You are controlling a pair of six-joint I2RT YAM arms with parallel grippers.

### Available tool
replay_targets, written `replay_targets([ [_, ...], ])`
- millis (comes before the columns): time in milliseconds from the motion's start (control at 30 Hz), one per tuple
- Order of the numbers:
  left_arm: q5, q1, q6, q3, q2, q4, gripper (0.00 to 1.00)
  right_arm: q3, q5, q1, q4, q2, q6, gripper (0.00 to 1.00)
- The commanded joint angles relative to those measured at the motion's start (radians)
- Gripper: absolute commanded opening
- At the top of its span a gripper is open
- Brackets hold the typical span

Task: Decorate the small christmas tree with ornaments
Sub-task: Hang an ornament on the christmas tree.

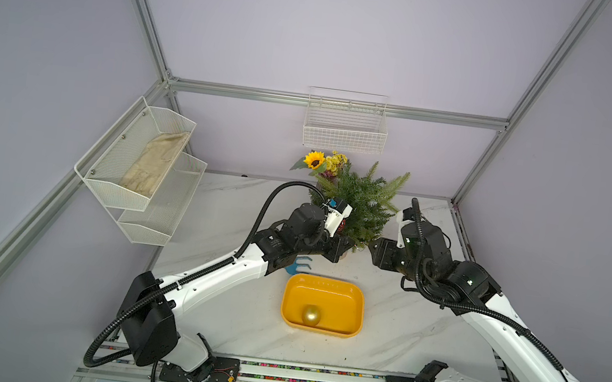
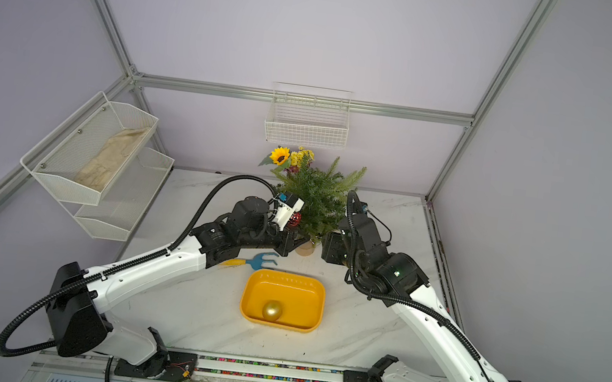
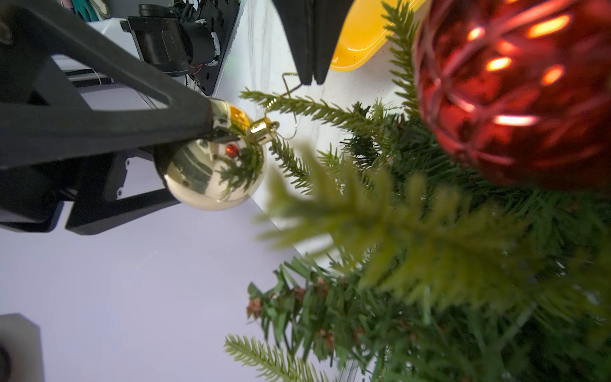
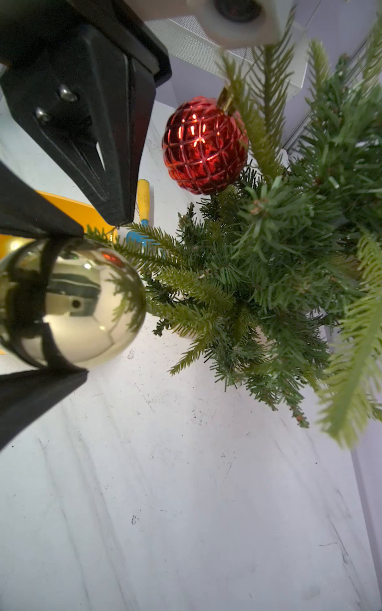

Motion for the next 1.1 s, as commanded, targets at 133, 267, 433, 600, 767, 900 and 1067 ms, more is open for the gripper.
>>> replay_targets([
  [133,-0.002,-0.004,-0.016,0.11,-0.01,0.006,0.0,-0.019,0.005,-0.009,0.021,-0.014,0.007,0.55],
  [267,-0.013,-0.004,-0.021,0.102,-0.02,0.008,0.04,-0.043,-0.007,-0.009,0.021,-0.033,0.025,0.55],
  [433,-0.016,-0.004,-0.025,0.09,-0.031,0.007,0.11,-0.078,-0.029,-0.009,0.025,-0.053,0.044,0.55],
  [600,-0.021,-0.004,-0.034,0.074,-0.042,0.008,0.21,-0.107,-0.054,-0.009,0.028,-0.074,0.056,0.55],
  [767,-0.026,-0.004,-0.045,0.054,-0.088,0.009,0.26,-0.15,-0.093,-0.009,0.041,-0.103,0.078,0.55],
  [900,-0.033,-0.003,-0.051,0.041,-0.109,0.009,0.26,-0.186,-0.112,-0.009,0.059,-0.12,0.093,0.55],
  [1067,-0.041,-0.005,-0.057,0.023,-0.136,0.01,0.27,-0.214,-0.126,-0.009,0.079,-0.128,0.101,0.56],
])
